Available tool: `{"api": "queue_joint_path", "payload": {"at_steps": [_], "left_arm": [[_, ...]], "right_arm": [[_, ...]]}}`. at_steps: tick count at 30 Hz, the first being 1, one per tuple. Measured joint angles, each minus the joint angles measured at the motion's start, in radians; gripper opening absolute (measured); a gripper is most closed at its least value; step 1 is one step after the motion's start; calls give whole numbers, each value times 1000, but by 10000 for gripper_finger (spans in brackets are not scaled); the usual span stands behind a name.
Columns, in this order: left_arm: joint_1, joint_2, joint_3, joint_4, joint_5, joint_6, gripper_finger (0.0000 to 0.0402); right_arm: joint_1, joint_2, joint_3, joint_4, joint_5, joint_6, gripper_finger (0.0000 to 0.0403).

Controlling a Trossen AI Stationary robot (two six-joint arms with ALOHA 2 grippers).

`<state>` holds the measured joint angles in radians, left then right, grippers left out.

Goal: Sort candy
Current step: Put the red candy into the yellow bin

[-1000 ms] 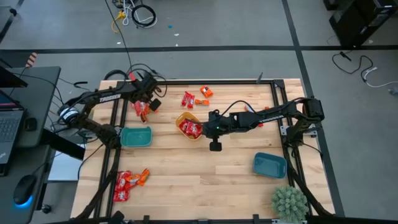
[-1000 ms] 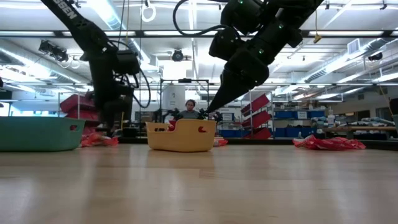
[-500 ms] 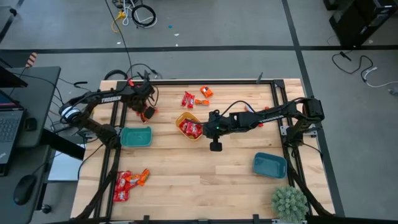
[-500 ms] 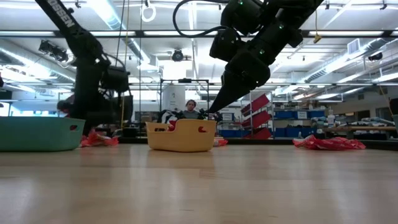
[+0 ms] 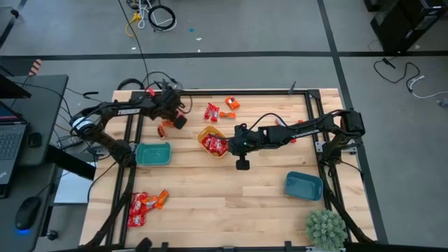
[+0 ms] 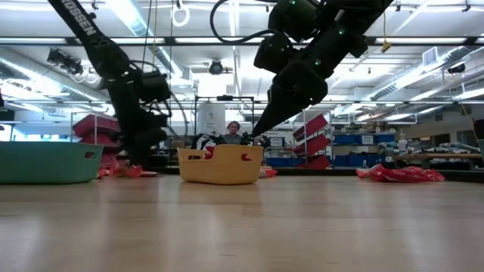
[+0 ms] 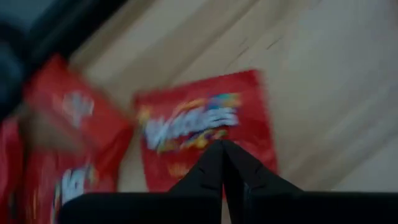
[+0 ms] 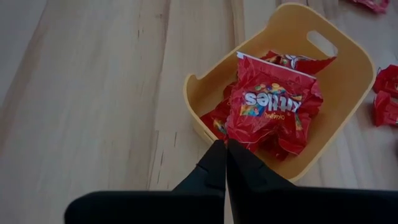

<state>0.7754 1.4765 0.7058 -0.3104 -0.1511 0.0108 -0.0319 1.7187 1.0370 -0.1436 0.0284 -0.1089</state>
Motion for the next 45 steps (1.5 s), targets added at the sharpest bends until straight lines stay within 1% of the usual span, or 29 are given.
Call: {"api": "queue_joint_path", "payload": {"at_steps": [4,6,8,11,13,16,22,26,30,34,37,40,45], "left_arm": [[-35,0,86,3,-43,37,7],[-44,0,122,-19,-58,48,15],[-52,0,147,-56,-50,60,29],[-57,0,161,-105,-43,56,62],[-56,0,161,-135,-46,42,90],[-56,13,153,-138,-41,38,137],[-53,98,140,-135,-36,28,220],[-46,160,139,-123,-66,11,252],[-38,208,146,-121,-78,8,265],[-32,225,147,-121,-78,29,261],[-32,228,158,-138,-76,35,236],[-32,232,171,-154,-72,58,187],[-32,237,190,-155,-103,93,73]], "right_arm": [[0,0,0,0,0,0,1],[0,0,0,0,0,1,4],[0,0,0,-1,0,3,8],[0,0,0,-13,0,4,14],[0,0,0,-14,-1,4,17],[0,0,0,-14,-6,4,18],[0,0,0,-14,-31,5,18],[0,0,0,-14,-32,5,18],[0,0,0,-15,-33,5,18],[0,0,0,-15,-32,5,18],[0,0,0,-15,-33,5,14],[0,0,0,-15,-32,5,11],[0,0,0,-16,-33,4,7]]}}
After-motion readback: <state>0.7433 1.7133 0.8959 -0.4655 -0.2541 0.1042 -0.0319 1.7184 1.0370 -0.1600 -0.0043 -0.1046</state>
